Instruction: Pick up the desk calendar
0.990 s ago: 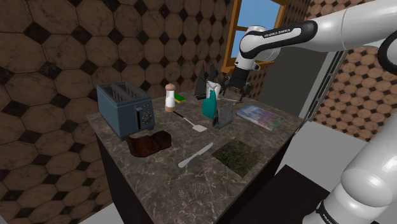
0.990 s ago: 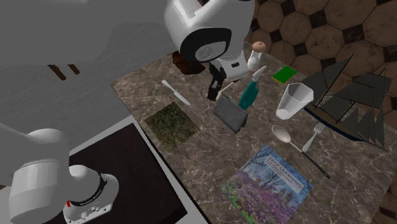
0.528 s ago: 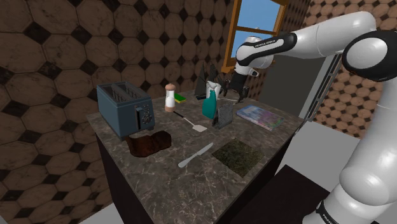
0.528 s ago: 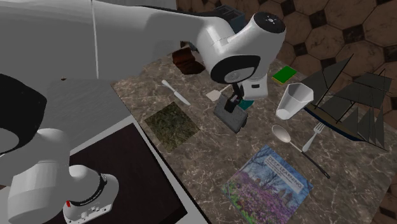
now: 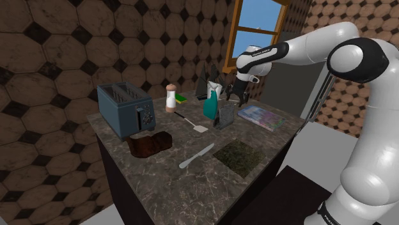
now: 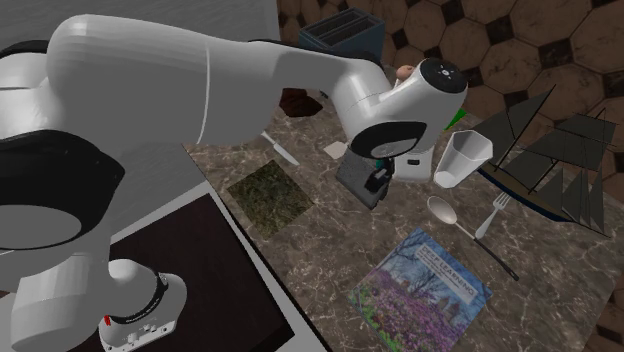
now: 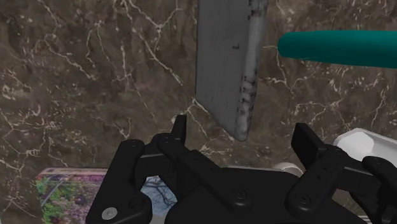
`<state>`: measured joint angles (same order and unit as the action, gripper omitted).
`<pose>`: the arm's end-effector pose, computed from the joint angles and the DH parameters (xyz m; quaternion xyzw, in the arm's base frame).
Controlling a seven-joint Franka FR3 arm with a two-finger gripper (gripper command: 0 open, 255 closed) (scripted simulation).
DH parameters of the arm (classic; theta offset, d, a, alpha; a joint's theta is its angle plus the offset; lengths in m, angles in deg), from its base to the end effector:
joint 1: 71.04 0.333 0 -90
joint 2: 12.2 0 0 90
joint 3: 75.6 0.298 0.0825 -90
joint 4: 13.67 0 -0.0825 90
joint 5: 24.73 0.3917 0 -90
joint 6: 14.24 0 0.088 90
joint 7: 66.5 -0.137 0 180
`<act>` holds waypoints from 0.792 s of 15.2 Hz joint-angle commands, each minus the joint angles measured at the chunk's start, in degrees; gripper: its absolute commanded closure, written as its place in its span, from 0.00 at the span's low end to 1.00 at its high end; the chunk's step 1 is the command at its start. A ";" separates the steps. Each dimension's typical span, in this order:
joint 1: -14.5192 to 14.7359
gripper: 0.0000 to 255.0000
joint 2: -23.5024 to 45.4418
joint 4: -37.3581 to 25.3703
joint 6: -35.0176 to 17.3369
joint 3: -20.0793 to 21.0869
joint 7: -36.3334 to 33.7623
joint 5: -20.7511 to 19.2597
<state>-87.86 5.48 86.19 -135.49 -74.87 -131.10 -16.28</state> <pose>0.6289 -0.1710 0.3536 -0.7359 0.6730 -0.0022 0.0735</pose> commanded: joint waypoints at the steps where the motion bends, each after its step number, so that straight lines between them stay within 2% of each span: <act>1: -0.03 0.00 0.53 0.78 -1.34 -0.01 0.18 0.11; 5: -0.03 0.00 0.98 1.38 -2.38 0.02 0.33 0.20; 6: -0.03 1.00 1.02 1.37 -2.40 0.02 0.34 0.20; 12: -0.05 1.00 1.06 1.34 -2.42 0.01 0.36 0.20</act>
<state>-87.94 6.51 87.48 -137.89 -74.89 -130.74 -16.10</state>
